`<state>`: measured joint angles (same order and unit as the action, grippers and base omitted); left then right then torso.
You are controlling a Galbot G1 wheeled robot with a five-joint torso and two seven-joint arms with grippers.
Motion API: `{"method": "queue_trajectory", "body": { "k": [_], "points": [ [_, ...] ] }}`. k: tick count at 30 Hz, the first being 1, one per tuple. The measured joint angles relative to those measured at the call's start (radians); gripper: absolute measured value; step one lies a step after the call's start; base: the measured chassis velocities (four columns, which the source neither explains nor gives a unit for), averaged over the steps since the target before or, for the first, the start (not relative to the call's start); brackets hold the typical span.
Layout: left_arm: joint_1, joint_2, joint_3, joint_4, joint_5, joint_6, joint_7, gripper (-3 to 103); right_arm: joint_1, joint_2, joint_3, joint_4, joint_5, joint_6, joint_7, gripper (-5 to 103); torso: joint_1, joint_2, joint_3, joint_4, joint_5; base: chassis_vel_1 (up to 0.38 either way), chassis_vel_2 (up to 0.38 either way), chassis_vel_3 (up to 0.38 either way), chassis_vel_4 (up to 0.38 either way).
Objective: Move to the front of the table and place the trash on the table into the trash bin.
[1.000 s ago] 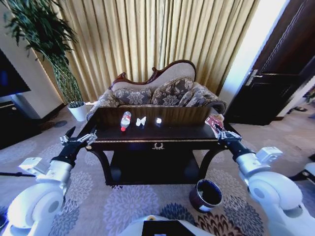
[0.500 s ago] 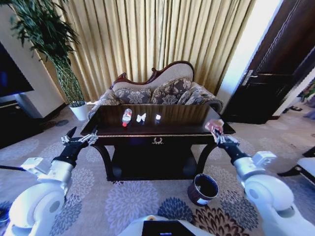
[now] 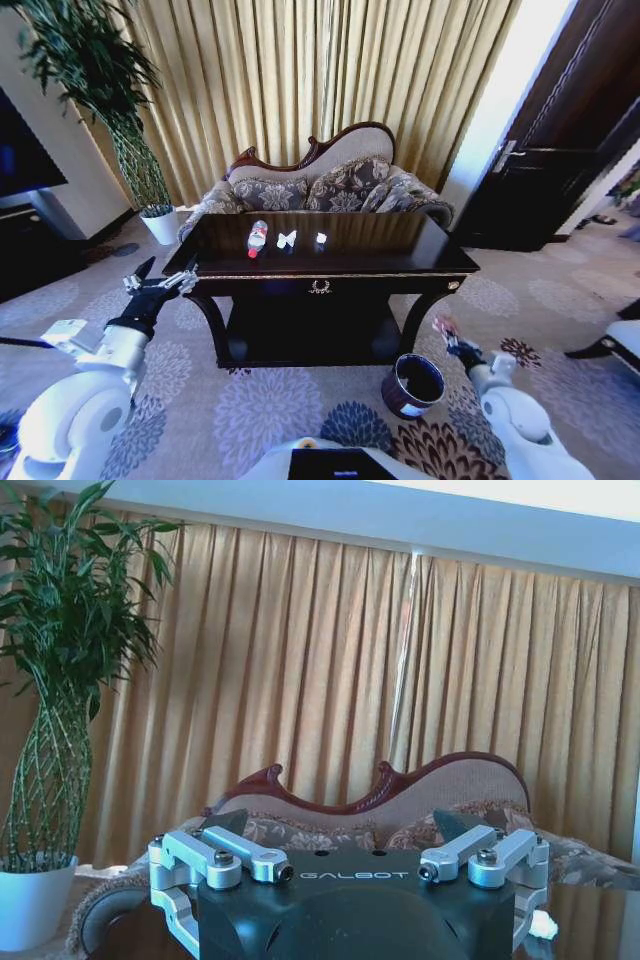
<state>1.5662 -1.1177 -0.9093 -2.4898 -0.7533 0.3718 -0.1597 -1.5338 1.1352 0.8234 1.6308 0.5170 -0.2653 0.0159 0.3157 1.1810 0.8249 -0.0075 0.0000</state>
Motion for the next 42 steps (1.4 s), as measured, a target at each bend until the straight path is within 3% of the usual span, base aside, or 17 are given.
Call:
{"method": "queue_trajectory", "body": {
  "k": [3,13,16,26,31,33,39,42],
  "points": [
    [-0.003,0.0,0.002,0.0,0.0,0.0,-0.001,100,0.092,0.017,-0.03,-0.2,-0.056,0.001,-0.005,0,0.0,0.0,0.0,0.0001,0.0002,0.0,0.0,0.0,0.0],
    [0.008,-0.001,-0.003,-0.008,0.001,0.0,-0.001,100,0.214,0.057,-0.089,-0.436,-0.136,0.032,0.015,-3,0.0,0.0,0.0,0.0001,0.0,0.0,0.0,0.0,0.0],
    [0.008,-0.001,0.003,-0.01,0.001,0.0,-0.001,100,0.25,0.061,-0.103,-0.482,-0.16,0.037,0.03,13,0.0,0.0,0.0,0.0001,-0.0001,0.0,0.0,0.0,0.0],
    [0.009,-0.004,0.016,-0.01,0.018,0.0,-0.001,100,0.311,0.067,-0.121,-0.573,-0.223,0.058,0.042,45,0.0,0.0,0.0,0.0,-0.0001,0.0,0.0,0.0,0.0],
    [0.009,-0.005,0.013,-0.01,0.019,0.0,-0.001,100,0.314,0.075,-0.124,-0.562,-0.223,0.06,0.062,67,0.0,0.0,0.0,0.0,0.0,0.0,0.0,0.0,0.0],
    [0.008,-0.005,0.012,-0.01,0.019,0.0,-0.001,100,0.312,0.075,-0.124,-0.553,-0.221,0.061,0.062,67,0.0,0.0,0.0,0.0001,-0.0001,0.0,0.0,0.0,0.0],
    [0.007,-0.007,0.012,-0.01,0.019,0.0,-0.001,100,0.289,0.072,-0.117,-0.52,-0.201,0.059,0.062,94,0.0,0.0,0.0,0.0,0.0,0.0,0.0,0.0,0.0],
    [0.007,-0.008,0.013,-0.01,0.019,0.0,-0.001,100,0.287,0.072,-0.114,-0.517,-0.2,0.057,0.061,97,0.0,0.0,0.0,0.0001,0.0,0.0,0.0,0.0,0.0]
  ]
}}
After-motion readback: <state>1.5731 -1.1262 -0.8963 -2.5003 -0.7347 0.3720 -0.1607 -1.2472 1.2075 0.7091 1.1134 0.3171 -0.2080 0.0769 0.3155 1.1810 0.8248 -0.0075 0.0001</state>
